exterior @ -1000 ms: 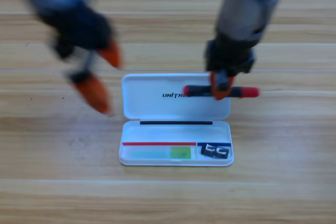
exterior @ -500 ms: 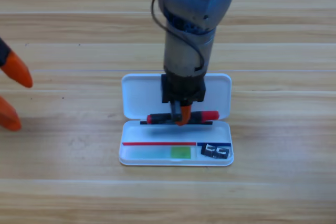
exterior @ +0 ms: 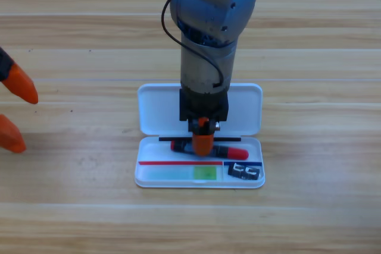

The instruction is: Clean up eraser and pencils

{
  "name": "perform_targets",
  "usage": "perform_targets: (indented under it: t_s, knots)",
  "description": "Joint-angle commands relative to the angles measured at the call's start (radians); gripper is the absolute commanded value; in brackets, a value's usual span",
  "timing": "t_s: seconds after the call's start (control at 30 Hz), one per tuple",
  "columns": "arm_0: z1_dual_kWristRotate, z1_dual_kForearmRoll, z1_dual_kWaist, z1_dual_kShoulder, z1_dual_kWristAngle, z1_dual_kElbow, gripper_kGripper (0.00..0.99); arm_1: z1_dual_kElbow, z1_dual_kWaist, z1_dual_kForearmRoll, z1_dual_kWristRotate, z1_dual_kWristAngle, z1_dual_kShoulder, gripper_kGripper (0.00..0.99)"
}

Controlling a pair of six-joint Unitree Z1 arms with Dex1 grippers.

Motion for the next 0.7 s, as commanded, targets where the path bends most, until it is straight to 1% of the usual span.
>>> perform_targets:
  t_s: [0.03, 0.1, 0.17, 0.3, 0.33, 0.37, 0.4, 0.43, 0.53, 0.57, 0.6, 0.63, 0.7]
  knots:
    - [0.006, -0.016, 0.020, -0.001, -0.014, 0.034, 0.989, 0.008, 0.012, 0.013, 0.007, -0.002, -0.032, 0.990]
    - [0.006, -0.018, 0.020, -0.001, -0.014, 0.029, 0.989, 0.031, 0.012, 0.013, 0.007, 0.012, -0.092, 0.990]
    - [0.005, -0.018, 0.020, -0.001, -0.020, 0.011, 0.989, 0.062, 0.011, 0.013, 0.007, 0.044, -0.164, 0.990]
    - [-0.012, -0.018, 0.020, 0.000, -0.026, -0.077, 0.989, 0.171, 0.012, 0.006, 0.007, 0.174, -0.357, 0.990]
    - [-0.015, -0.019, 0.020, 0.005, -0.030, -0.107, 0.989, 0.210, 0.012, -0.010, 0.013, 0.213, -0.409, 0.990]
    - [-0.017, -0.024, 0.020, 0.012, -0.037, -0.138, 0.989, 0.269, 0.012, -0.045, 0.023, 0.248, -0.467, 0.990]
    - [-0.024, -0.036, 0.020, 0.019, -0.046, -0.166, 0.989, 0.342, 0.011, -0.100, 0.033, 0.276, -0.532, 0.990]
    - [-0.032, -0.059, 0.021, 0.025, -0.057, -0.185, 0.989, 0.434, 0.011, -0.178, 0.053, 0.289, -0.604, 0.990]
    - [-0.061, -0.150, 0.040, 0.060, -0.100, -0.232, 0.985, 0.712, -0.008, -0.448, 0.127, 0.334, -0.813, 0.990]
    - [-0.066, -0.180, 0.047, 0.081, -0.115, -0.245, 0.976, 0.790, -0.014, -0.522, 0.150, 0.349, -0.872, 0.990]
    - [-0.073, -0.214, 0.055, 0.104, -0.128, -0.256, 0.957, 0.853, -0.017, -0.576, 0.162, 0.371, -0.922, 0.990]
    - [-0.075, -0.239, 0.066, 0.137, -0.146, -0.271, 0.914, 0.905, -0.018, -0.619, 0.178, 0.392, -0.963, 0.990]
    - [-0.069, -0.254, 0.089, 0.220, -0.198, -0.320, 0.836, 0.991, -0.020, -0.694, 0.202, 0.417, -1.024, 0.990]
